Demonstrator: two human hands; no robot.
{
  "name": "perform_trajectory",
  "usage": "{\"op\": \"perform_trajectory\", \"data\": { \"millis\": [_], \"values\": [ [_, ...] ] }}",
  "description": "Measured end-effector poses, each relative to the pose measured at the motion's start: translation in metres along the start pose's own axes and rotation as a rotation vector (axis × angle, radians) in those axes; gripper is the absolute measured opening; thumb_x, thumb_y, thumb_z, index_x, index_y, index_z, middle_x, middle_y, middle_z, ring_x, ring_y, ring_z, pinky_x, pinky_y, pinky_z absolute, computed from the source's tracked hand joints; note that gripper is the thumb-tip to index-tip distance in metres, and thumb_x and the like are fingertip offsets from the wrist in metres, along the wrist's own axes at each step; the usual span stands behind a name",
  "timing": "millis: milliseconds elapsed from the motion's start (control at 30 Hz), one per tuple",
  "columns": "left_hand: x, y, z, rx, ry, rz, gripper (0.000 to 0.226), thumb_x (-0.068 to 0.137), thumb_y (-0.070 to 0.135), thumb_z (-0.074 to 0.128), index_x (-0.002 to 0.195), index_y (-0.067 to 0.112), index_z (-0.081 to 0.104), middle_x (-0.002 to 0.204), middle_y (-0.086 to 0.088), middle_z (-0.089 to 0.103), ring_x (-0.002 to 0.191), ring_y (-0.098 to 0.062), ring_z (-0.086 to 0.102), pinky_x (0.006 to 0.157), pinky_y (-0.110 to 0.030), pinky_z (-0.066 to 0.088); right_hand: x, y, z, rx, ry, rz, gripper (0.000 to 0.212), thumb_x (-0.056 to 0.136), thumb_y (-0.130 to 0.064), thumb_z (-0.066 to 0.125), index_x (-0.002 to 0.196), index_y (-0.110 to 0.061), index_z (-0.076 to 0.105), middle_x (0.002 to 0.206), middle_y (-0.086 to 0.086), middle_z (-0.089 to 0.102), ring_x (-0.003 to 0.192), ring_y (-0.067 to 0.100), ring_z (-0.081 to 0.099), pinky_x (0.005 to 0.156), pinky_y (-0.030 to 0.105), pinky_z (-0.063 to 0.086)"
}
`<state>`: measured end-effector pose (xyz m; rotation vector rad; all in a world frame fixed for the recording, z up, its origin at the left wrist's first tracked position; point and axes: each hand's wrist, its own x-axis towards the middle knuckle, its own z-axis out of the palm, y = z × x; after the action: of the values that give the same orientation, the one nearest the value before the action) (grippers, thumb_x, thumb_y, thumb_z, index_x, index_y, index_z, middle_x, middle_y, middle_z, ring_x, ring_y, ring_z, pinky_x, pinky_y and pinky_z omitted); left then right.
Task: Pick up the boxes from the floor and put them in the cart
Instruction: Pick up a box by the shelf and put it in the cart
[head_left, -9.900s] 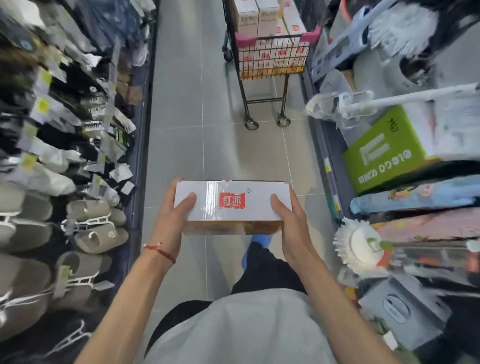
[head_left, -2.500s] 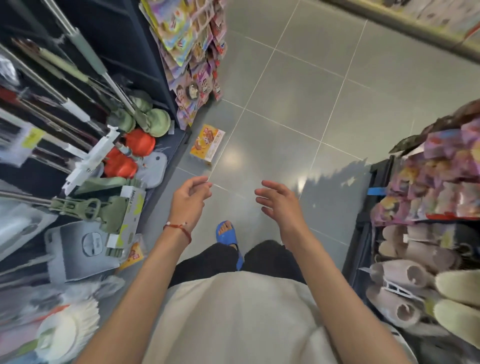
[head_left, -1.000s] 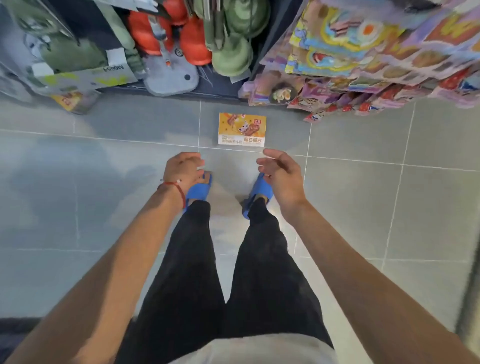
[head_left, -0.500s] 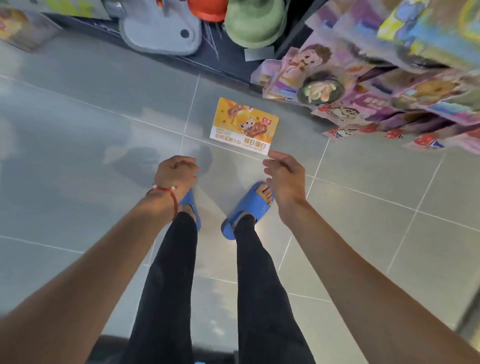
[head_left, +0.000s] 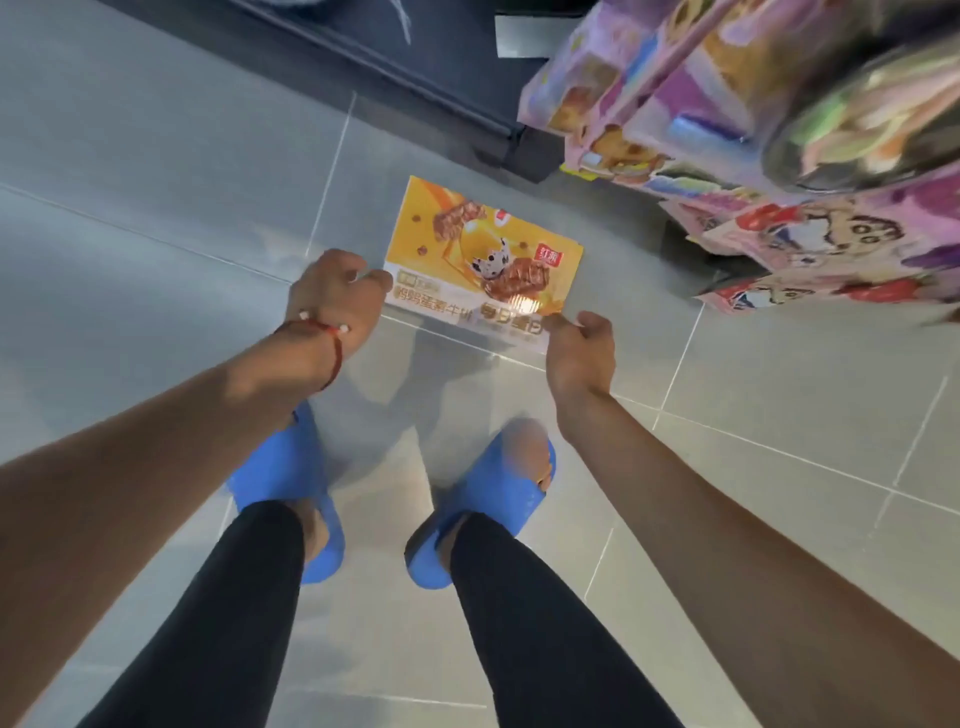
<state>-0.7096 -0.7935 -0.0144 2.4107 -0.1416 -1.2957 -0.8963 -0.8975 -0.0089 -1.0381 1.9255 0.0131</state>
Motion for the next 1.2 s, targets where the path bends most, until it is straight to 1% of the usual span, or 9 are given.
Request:
{"op": "perform_trajectory", "data": {
  "millis": [267, 367, 467, 667, 767, 833, 967, 1067, 1200],
  "values": [
    [0.079, -0.001, 0.051, -0.249, -0.106, 0.035, 0.096, 0.063, 0.056, 0.057, 0.147, 0.012, 0.041, 0.149, -0.009, 0.048, 0.134, -0.03, 0.048, 0.11, -0.033, 0.035, 0.083, 0.003, 0.044, 0.136, -0.035, 0.083, 0.057, 0.093, -0.042, 0.064, 0.143, -0.02, 0.051, 0.133, 0.01, 0.066, 0.115, 0.033, 0.066, 0.095, 0.042, 0.052],
    [0.092, -0.007, 0.063, -0.345, -0.164, 0.076, 0.086, 0.064, 0.051, 0.062, 0.14, 0.013, 0.048, 0.14, -0.012, 0.058, 0.127, -0.035, 0.056, 0.112, -0.049, 0.039, 0.092, 0.005, 0.051, 0.163, -0.092, 0.069, 0.045, 0.093, -0.04, 0.066, 0.132, -0.024, 0.053, 0.124, 0.008, 0.069, 0.109, 0.03, 0.068, 0.099, 0.045, 0.054],
    [0.092, -0.01, 0.07, -0.341, -0.15, 0.114, 0.058, 0.063, 0.047, 0.066, 0.117, 0.027, 0.057, 0.121, -0.004, 0.069, 0.115, -0.032, 0.062, 0.105, -0.05, 0.046, 0.09, 0.006, 0.05, 0.163, -0.105, 0.075, 0.049, 0.091, -0.041, 0.069, 0.132, -0.023, 0.05, 0.123, 0.006, 0.067, 0.107, 0.027, 0.067, 0.089, 0.041, 0.052],
    [0.056, -0.027, 0.052, -0.403, -0.107, 0.005, 0.07, 0.059, 0.048, 0.067, 0.125, 0.025, 0.058, 0.114, -0.002, 0.071, 0.106, -0.03, 0.067, 0.097, -0.048, 0.052, 0.044, 0.007, 0.039, 0.175, -0.141, 0.042, 0.051, 0.089, -0.037, 0.071, 0.13, -0.018, 0.047, 0.109, 0.001, 0.066, 0.093, 0.017, 0.066, 0.065, 0.032, 0.045],
    [0.018, -0.044, 0.032, -0.505, -0.076, -0.057, 0.063, 0.062, 0.044, 0.068, 0.12, 0.023, 0.059, 0.108, -0.001, 0.073, 0.101, -0.027, 0.07, 0.086, -0.041, 0.056, 0.006, 0.004, 0.03, 0.15, -0.147, 0.0, 0.032, 0.087, -0.036, 0.073, 0.107, -0.022, 0.053, 0.098, -0.006, 0.064, 0.086, 0.01, 0.063, 0.065, 0.032, 0.043],
    [-0.009, -0.051, 0.011, -0.588, -0.063, -0.109, 0.052, 0.064, 0.04, 0.07, 0.111, 0.024, 0.057, 0.102, -0.001, 0.072, 0.096, -0.029, 0.071, 0.079, -0.048, 0.059, -0.029, 0.001, 0.022, 0.147, -0.145, -0.031, 0.024, 0.086, -0.036, 0.074, 0.088, -0.029, 0.051, 0.087, -0.012, 0.063, 0.079, 0.006, 0.061, 0.065, 0.03, 0.043],
    [-0.076, -0.057, -0.04, -0.728, 0.024, -0.133, 0.04, 0.067, 0.038, 0.074, 0.095, 0.024, 0.049, 0.088, 0.002, 0.064, 0.082, -0.022, 0.066, 0.079, -0.045, 0.055, -0.119, -0.016, 0.002, 0.108, -0.199, 0.006, 0.061, 0.067, -0.06, 0.069, 0.112, -0.026, 0.046, 0.121, 0.002, 0.062, 0.112, 0.025, 0.063, 0.097, 0.047, 0.052],
    [-0.134, -0.054, -0.086, -0.736, 0.063, -0.108, 0.049, 0.066, 0.047, 0.073, 0.098, 0.02, 0.049, 0.098, -0.006, 0.063, 0.086, -0.022, 0.064, 0.08, -0.041, 0.052, -0.181, -0.031, -0.019, 0.127, -0.206, 0.012, 0.074, 0.064, -0.066, 0.071, 0.118, -0.024, 0.044, 0.126, 0.004, 0.059, 0.114, 0.025, 0.064, 0.102, 0.052, 0.052],
    [-0.205, -0.043, -0.149, -0.811, 0.148, -0.099, 0.045, 0.07, 0.056, 0.07, 0.086, 0.02, 0.049, 0.087, -0.001, 0.065, 0.077, -0.016, 0.067, 0.071, -0.033, 0.055, -0.253, -0.05, -0.049, 0.195, -0.21, 0.016, 0.04, 0.084, -0.056, 0.077, 0.097, -0.026, 0.055, 0.1, -0.002, 0.07, 0.095, 0.021, 0.074, 0.09, 0.052, 0.06]
  ]
}}
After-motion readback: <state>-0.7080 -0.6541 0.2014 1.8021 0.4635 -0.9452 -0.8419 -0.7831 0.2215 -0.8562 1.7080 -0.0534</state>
